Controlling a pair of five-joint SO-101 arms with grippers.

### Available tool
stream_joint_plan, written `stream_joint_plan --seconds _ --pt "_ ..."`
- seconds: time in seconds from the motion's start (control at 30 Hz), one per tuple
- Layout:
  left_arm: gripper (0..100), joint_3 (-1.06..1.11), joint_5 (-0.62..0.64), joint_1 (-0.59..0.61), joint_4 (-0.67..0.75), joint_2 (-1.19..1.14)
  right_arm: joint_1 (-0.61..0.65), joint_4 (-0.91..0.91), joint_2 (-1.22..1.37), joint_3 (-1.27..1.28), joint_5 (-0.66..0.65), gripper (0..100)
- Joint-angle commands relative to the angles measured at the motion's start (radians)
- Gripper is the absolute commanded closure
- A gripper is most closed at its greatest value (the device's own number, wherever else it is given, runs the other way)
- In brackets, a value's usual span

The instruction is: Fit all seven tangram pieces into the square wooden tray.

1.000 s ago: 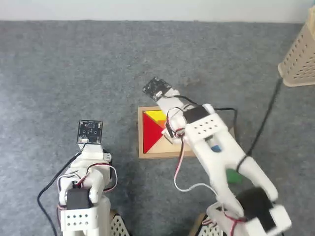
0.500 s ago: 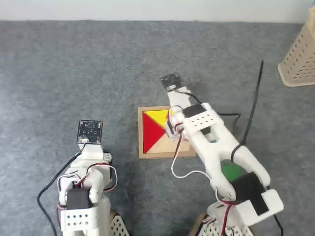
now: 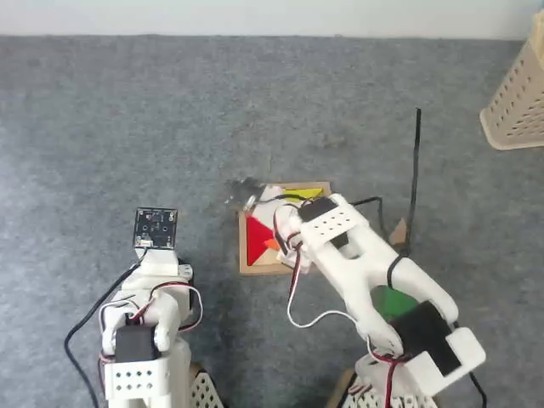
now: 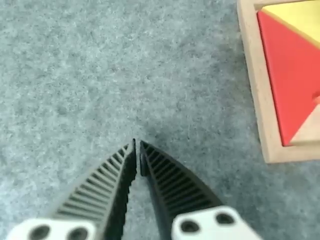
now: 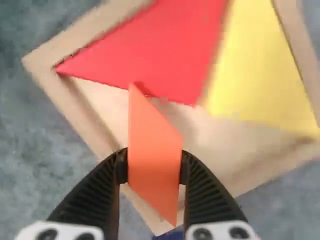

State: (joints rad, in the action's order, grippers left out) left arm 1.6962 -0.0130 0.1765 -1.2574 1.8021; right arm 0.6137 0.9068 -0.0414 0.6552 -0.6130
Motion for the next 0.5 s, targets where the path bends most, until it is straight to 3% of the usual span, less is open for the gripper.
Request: stream_joint_plan --seconds 0.0,0.27,0.47 --pt "99 -0.012 0.009 0.003 -0.005 0.017 0.019 -0.013 -0.031 -0.006 -0.068 99.1" --pt "99 -0.012 0.009 0.003 -0.005 0.017 0.053 -0.013 -0.027 -0.008 -0.224 99.0" --pt "99 -0.012 0.009 0.003 -0.005 0.017 0.104 -0.005 -0.028 -0.005 -0.233 99.0"
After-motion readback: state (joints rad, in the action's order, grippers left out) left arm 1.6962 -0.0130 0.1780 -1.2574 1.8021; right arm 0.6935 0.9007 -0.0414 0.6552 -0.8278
